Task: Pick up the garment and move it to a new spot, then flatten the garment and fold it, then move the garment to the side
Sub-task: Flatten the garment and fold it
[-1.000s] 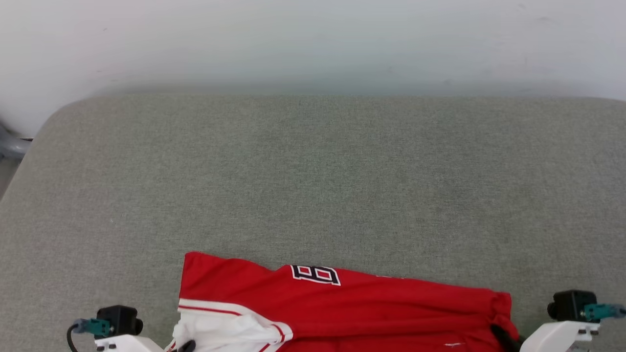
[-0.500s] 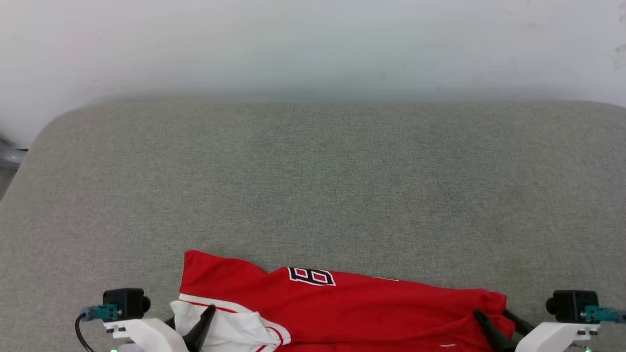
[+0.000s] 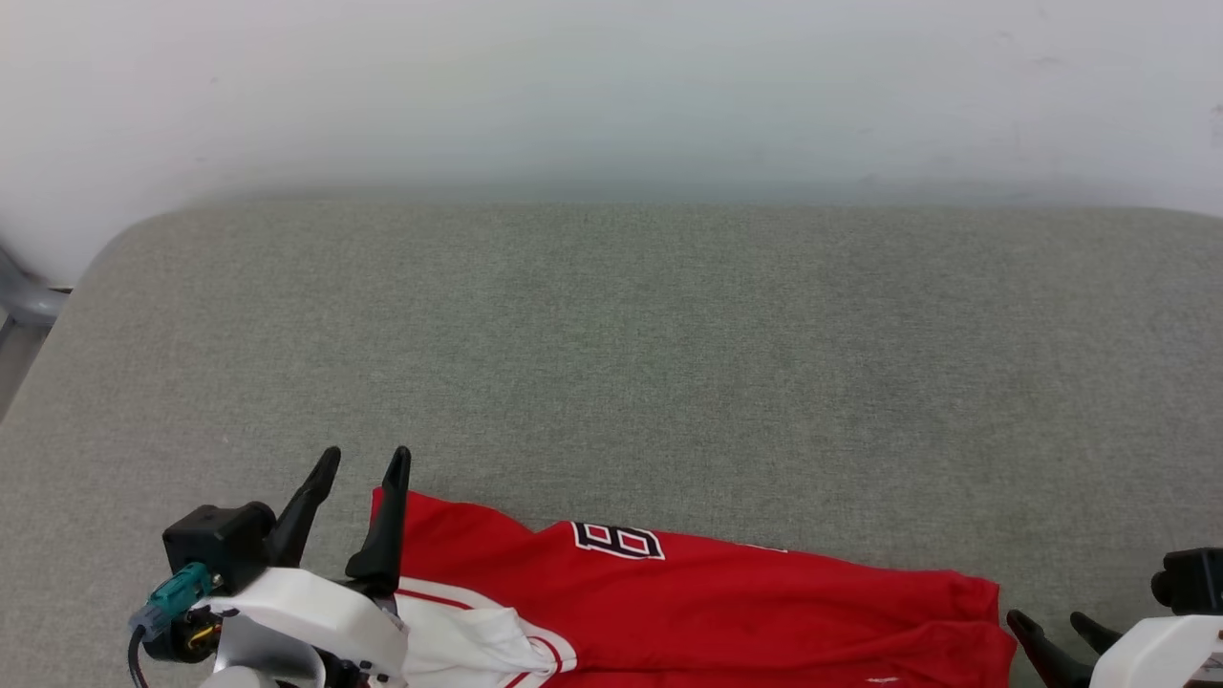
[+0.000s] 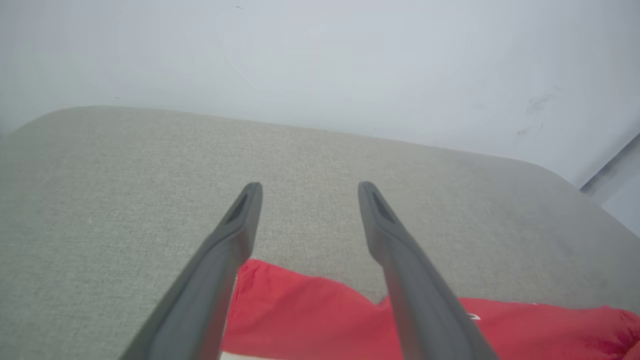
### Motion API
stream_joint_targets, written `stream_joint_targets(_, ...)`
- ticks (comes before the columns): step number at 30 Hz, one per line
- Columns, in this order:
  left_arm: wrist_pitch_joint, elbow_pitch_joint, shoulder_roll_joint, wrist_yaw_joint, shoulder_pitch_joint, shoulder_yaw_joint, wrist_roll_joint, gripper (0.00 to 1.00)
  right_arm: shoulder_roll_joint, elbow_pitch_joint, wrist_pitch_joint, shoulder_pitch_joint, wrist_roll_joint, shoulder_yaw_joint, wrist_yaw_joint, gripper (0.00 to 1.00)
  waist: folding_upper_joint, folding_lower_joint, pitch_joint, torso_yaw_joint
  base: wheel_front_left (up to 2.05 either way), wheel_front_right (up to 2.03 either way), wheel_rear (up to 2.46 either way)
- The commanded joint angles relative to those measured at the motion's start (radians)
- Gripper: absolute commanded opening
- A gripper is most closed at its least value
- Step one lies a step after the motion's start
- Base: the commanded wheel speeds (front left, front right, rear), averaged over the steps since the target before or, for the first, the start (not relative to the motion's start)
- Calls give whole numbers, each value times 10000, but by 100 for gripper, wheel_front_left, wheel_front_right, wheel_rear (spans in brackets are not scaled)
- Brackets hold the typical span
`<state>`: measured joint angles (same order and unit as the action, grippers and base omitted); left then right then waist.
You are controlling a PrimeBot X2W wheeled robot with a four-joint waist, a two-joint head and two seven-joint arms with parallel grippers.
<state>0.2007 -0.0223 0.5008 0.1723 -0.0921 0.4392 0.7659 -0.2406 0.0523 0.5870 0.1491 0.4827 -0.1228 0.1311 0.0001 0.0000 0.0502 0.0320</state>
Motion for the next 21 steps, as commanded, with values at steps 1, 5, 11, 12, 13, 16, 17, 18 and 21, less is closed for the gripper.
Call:
stream_joint_targets(1, 118, 70, -59, 81, -154, -65, -76, 100, -16, 35, 102, 120, -4, -2, -9, 100, -1, 0, 72, 66, 0, 0, 0)
stream_joint_targets(5, 488, 284, -384, 360, -296, -186, -653, 100, 33, -120, 566, 76, 22, 2, -9, 100, -1, 0, 361, 324, 0, 0, 0)
stream_joint_targets(11, 640, 497, -774, 559, -516, -449, -1495, 100, 303, -867, 772, -258, 164, 356, -9, 100, -1, 0, 749, 604, 0, 0, 0)
stream_joint_targets(12, 646, 543, -825, 561, -517, -477, -1596, 100, 357, -1019, 848, -270, 216, 451, -9, 100, -1, 0, 804, 631, 0, 0, 0)
stream_joint_targets(13, 651, 564, -854, 570, -506, -511, -1701, 100, 398, -1178, 898, -242, 242, 558, -9, 100, -1, 0, 845, 654, 0, 0, 0)
stream_joint_targets(16, 659, 606, -941, 589, -440, -633, -1955, 100, 534, -1554, 1151, -203, 393, 825, -7, 100, -1, 0, 949, 689, 0, 0, 0)
stream_joint_targets(17, 660, 610, -967, 565, -407, -672, -2031, 100, 583, -1657, 1235, -181, 449, 899, -6, 100, -1, 0, 972, 691, 0, 0, 0)
stream_joint_targets(18, 661, 633, -999, 548, -393, -718, -2083, 100, 622, -1755, 1297, -179, 504, 986, -6, 58, -1, 0, 989, 685, 0, 0, 0)
stream_joint_targets(21, 663, 600, -1102, 519, -279, -801, -2218, 100, 683, -1952, 1326, -225, 656, 1182, -4, 0, -1, 0, 972, 661, 0, 0, 0)
